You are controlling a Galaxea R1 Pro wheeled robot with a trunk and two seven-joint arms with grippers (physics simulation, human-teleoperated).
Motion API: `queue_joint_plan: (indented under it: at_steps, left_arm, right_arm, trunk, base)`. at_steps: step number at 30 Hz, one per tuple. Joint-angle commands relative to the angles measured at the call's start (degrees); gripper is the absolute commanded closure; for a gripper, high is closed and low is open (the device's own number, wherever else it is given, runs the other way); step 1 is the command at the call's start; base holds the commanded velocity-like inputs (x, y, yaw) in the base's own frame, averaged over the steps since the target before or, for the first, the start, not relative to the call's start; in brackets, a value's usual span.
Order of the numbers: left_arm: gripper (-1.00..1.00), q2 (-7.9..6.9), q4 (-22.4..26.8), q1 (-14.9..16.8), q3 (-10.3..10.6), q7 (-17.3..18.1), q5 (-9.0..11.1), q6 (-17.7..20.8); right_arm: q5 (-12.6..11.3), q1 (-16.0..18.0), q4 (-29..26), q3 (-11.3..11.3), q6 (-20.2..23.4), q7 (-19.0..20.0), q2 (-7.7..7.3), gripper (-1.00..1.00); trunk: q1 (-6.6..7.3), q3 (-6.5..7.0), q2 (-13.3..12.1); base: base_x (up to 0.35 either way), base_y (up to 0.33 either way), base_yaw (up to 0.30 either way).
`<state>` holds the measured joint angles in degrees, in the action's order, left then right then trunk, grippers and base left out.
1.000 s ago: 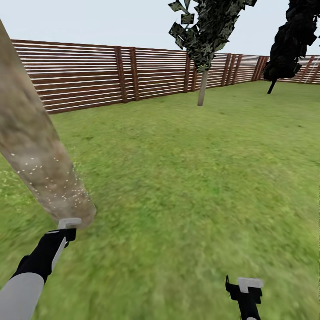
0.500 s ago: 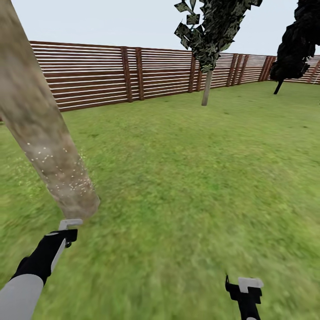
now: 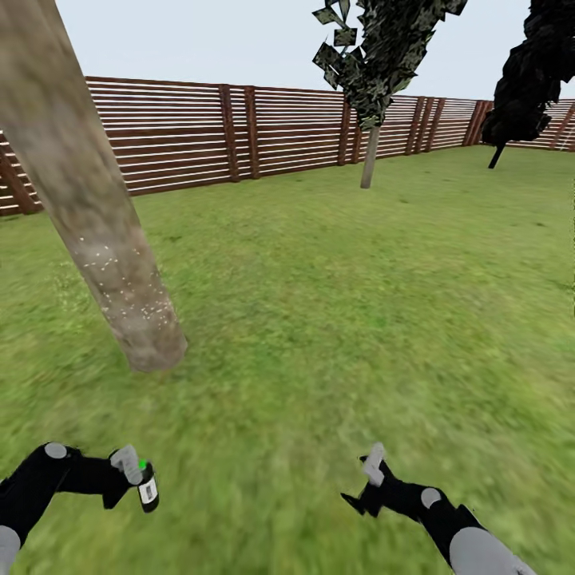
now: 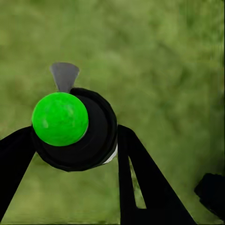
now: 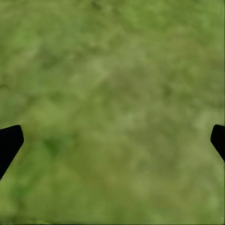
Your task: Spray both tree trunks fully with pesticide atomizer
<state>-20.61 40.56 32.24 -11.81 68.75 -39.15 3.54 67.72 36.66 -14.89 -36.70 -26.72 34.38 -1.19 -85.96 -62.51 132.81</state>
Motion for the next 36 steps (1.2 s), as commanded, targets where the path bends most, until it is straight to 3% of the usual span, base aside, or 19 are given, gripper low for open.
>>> queue_joint_plan:
  at_steps: [1, 2, 3, 4, 7, 10, 17, 18, 20, 21, 25, 26, 28, 31, 36]
  left_arm:
    - [1.00, 0.70, 0.0, 0.0, 1.4, 2.6, -1.4, -0.4]
    - [1.00, 1.43, 0.0, -0.1, 4.0, 4.0, -2.5, -0.5]
    - [1.00, 2.60, 0.1, 0.0, 8.2, 4.8, -3.3, -0.2]
    - [1.00, 3.80, 0.1, 0.3, 10.7, 5.1, -3.8, 0.0]
    - [1.00, 4.76, -0.9, -0.7, 11.6, 4.1, -4.7, -1.1]
    - [1.00, 5.74, -0.3, -1.7, 10.7, 4.4, -3.9, -1.4]
    - [1.00, 8.03, 0.1, -2.1, 11.2, 5.1, -4.1, -1.4]
    - [1.00, 8.35, 0.1, -2.1, 11.5, 4.8, -4.4, -1.4]
    - [1.00, 9.01, 0.1, -2.1, 12.2, 4.1, -4.8, -1.2]
    - [1.00, 11.45, 0.1, -2.1, 17.8, 3.1, -4.9, -1.2]
    - [1.00, 13.98, 0.1, -2.1, 18.7, -0.4, -5.0, -1.1]
    - [1.00, 15.25, 0.1, -2.0, 18.8, -0.8, -6.2, -1.0]
    - [1.00, 16.12, 0.1, -2.0, 18.7, -1.0, -8.3, -0.9]
    - [1.00, 17.65, 0.1, -2.0, 18.7, -1.1, -9.5, -0.9]
    - [1.00, 20.56, 0.1, -2.0, 18.7, -4.0, -12.7, -0.8]
  right_arm:
    - [0.3, 0.4, -3.1, 0.1, 0.1, 6.6, 0.24, -1.00]
    - [0.3, 0.8, -5.3, 0.1, 0.1, 11.4, 0.66, -1.00]
    - [0.4, 1.2, -7.1, 0.1, 0.2, 15.4, 1.04, -1.00]
    - [0.4, 1.4, -7.8, 0.1, 0.2, 17.0, 1.56, -1.00]
    - [0.1, 2.4, -7.1, 1.1, 1.1, 16.1, 2.52, -1.00]
    - [0.8, 2.3, -7.2, 0.8, 0.2, 17.1, 3.50, -1.00]
    - [0.8, 2.3, -5.9, 3.1, -0.1, 17.8, 5.77, -1.00]
    - [0.8, 2.3, -5.8, 3.4, -0.1, 17.9, 6.10, 1.00]
    - [0.8, 2.3, -5.2, 4.0, 0.0, 17.8, 6.75, 1.00]
    - [0.8, 2.3, -4.3, 13.2, 0.0, 17.8, 11.19, 1.00]
    - [0.8, 2.3, -4.0, 14.0, 0.1, 17.8, 11.19, 1.00]
    - [0.8, 2.4, -4.0, 14.0, 0.7, 17.9, 11.19, 1.00]
    - [0.8, 2.4, -4.0, 14.1, 1.3, 18.8, 11.19, 1.00]
    - [0.7, 2.6, -4.3, 14.1, 1.7, 23.4, 11.19, 1.00]
    - [0.6, 2.9, -4.4, 14.1, 1.8, 24.1, 11.19, 1.00]
  trunk:
    - [0.00, 0.00, 0.0]
    - [0.00, 0.00, 0.0]
    - [0.00, 0.00, 0.0]
    - [0.00, 0.00, 0.0]
    - [0.00, 0.00, 0.0]
    - [0.00, 0.00, 0.0]
    - [0.00, 0.00, 0.0]
    - [0.00, 0.00, 0.0]
    - [0.00, 0.00, 0.0]
    - [0.00, 0.00, 0.0]
    - [0.00, 0.00, 0.0]
    - [0.00, 0.00, 0.0]
    - [0.00, 0.00, 0.0]
    - [0.00, 0.00, 0.0]
    - [0.00, 0.00, 0.0]
  base:
    - [-0.336, 0.000, 0.000]
    - [-0.292, 0.000, 0.000]
    - [-0.137, 0.000, 0.000]
    - [-0.056, 0.000, 0.000]
    - [0.000, 0.000, 0.000]
    - [0.000, 0.000, 0.000]
    - [0.000, 0.000, 0.000]
    - [0.000, 0.000, 0.000]
    - [0.000, 0.000, 0.000]
    - [0.000, 0.000, 0.000]
    - [0.000, 0.000, 0.000]
    - [0.000, 0.000, 0.000]
    - [0.000, 0.000, 0.000]
    - [0.000, 0.000, 0.000]
    - [0.000, 0.000, 0.000]
